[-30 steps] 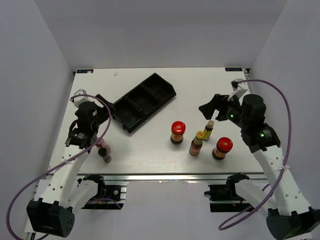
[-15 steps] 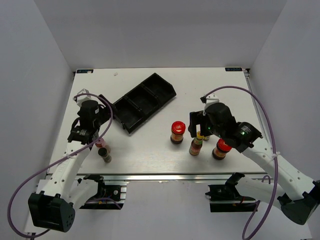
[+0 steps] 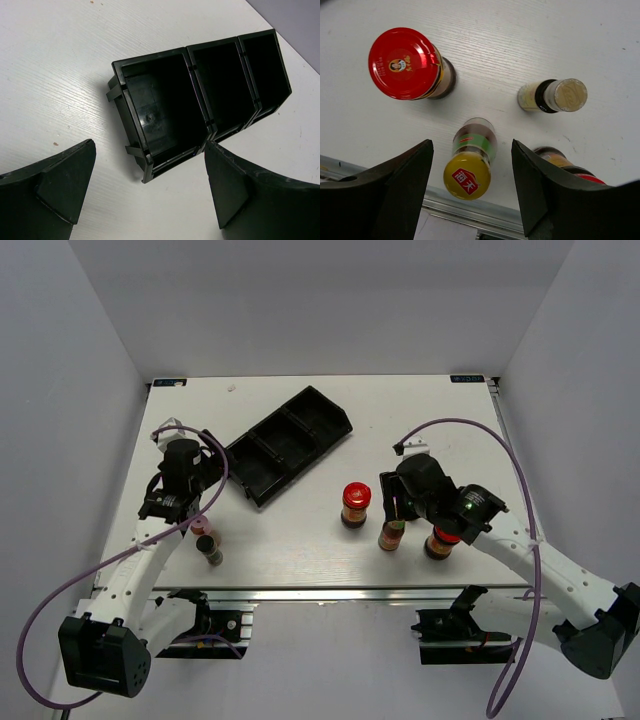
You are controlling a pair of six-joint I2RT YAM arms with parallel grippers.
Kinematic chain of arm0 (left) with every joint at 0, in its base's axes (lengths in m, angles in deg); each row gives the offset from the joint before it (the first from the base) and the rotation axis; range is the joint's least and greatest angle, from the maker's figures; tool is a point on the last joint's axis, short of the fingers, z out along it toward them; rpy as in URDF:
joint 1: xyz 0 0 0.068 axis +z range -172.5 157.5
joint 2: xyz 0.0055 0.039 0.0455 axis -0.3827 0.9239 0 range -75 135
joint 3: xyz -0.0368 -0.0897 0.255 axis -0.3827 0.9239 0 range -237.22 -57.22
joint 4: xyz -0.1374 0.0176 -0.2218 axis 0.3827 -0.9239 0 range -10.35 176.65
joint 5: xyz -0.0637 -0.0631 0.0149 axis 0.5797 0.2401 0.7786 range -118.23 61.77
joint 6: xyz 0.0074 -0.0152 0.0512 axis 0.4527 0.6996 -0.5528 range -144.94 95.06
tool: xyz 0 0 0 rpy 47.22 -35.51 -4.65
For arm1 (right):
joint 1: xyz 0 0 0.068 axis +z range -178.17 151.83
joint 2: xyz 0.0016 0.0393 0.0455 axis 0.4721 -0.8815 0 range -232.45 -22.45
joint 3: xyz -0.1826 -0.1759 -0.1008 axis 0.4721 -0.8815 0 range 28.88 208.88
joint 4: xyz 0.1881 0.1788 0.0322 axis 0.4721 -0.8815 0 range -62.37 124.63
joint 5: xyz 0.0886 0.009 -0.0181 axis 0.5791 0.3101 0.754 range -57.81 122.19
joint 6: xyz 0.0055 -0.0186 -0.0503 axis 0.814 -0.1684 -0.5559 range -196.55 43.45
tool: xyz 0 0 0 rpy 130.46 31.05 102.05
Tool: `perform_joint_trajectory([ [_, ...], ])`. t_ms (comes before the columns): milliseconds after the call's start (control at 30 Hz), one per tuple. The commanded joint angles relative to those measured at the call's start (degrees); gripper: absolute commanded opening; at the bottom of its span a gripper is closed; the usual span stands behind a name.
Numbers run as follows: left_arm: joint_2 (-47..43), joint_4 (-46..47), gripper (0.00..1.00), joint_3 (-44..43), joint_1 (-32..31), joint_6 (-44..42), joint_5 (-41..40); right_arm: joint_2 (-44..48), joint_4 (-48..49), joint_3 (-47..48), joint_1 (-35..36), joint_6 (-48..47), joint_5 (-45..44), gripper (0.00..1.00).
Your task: Organize the condiment bottles
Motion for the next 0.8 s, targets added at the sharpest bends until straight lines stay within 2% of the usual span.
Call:
perform_joint_trajectory([
  [0, -0.45, -0.14, 0.98, -2.01, 0.35, -0.34, 0.13, 0.03, -1.86, -0.28, 0.28, 2.05, -4.14, 0.69],
  [200, -0.72, -0.32, 0.98, -1.75, 0.26, -0.34, 0.05, -0.67, -1.77, -1.60, 0.28, 2.67, -2.21, 0.62],
  [433, -0.98, -0.67, 0.98, -1.49, 0.35, -0.25, -0.13, 0.47, -1.59, -3.09, 0.36, 3.63, -1.06, 0.48],
  [467, -1.16, -0.58, 0.98, -1.48, 0.27, -0.16, -0.39, 0.64, -1.68, -3.18, 0.36, 3.72, -1.59, 0.38],
  [567, -1.16, -0.93, 0.98, -1.83, 0.35, -0.25, -0.13, 0.99, -1.59, -2.57, 0.28, 3.81, -1.94, 0.22],
  [667, -1.51, -0.85, 0.98, -1.75, 0.35, -0.16, 0.22, 1.26, -1.24, -0.81, 0.28, 3.72, -2.90, 0.12],
  [767, -1.51, -0.49, 0.98, -1.57, 0.27, -0.25, 0.49, 1.08, -0.72, 2.26, 0.28, 3.72, -6.58, 0.07],
])
